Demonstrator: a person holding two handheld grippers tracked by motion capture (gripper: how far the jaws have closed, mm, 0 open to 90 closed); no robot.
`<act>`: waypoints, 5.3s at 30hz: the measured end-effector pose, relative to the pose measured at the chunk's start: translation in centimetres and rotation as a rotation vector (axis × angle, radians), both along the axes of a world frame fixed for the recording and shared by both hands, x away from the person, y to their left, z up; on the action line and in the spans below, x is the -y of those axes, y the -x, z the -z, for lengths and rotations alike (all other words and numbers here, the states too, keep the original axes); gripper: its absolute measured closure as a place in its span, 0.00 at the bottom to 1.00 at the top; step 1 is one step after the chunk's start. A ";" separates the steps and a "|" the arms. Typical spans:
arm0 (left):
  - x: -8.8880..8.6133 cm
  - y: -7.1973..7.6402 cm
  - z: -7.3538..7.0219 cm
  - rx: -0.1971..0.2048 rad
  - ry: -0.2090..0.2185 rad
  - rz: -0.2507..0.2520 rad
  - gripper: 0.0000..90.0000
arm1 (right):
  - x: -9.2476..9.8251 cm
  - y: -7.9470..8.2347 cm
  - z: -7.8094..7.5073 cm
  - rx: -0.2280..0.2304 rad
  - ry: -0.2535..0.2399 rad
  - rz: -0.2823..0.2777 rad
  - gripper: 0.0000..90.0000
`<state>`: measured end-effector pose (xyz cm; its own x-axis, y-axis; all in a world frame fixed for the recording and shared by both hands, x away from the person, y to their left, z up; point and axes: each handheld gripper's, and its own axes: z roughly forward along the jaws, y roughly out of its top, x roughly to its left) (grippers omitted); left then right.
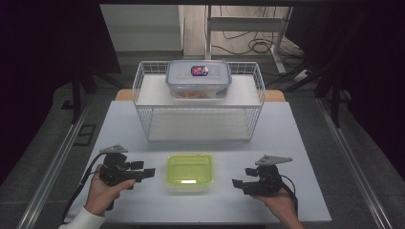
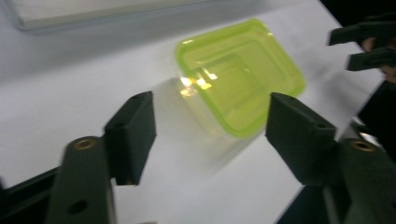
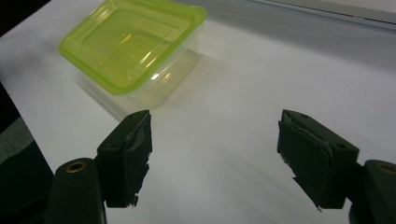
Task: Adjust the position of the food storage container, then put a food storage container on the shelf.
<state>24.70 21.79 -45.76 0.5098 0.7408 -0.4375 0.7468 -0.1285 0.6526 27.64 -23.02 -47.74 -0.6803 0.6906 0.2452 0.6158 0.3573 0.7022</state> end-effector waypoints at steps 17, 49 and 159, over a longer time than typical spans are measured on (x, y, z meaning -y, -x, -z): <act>0.0 1.2 -0.4 -0.005 0.090 0.031 0.27 | 0.8 -0.3 0.3 -0.038 -0.110 0.021 0.29; 1.5 -3.6 3.6 -0.167 0.217 -0.013 0.30 | -3.0 -3.2 0.5 -0.133 -0.217 0.053 0.39; 1.1 -12.5 -16.7 -0.007 0.393 0.108 0.90 | -5.4 -11.0 -20.5 -0.051 -0.466 -0.087 0.90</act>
<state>37.22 20.68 -29.10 0.5715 0.4586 -0.6805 0.7472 0.0520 0.6626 38.60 -17.60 -27.19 -0.7101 0.4396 0.5501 0.6353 0.0630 0.7697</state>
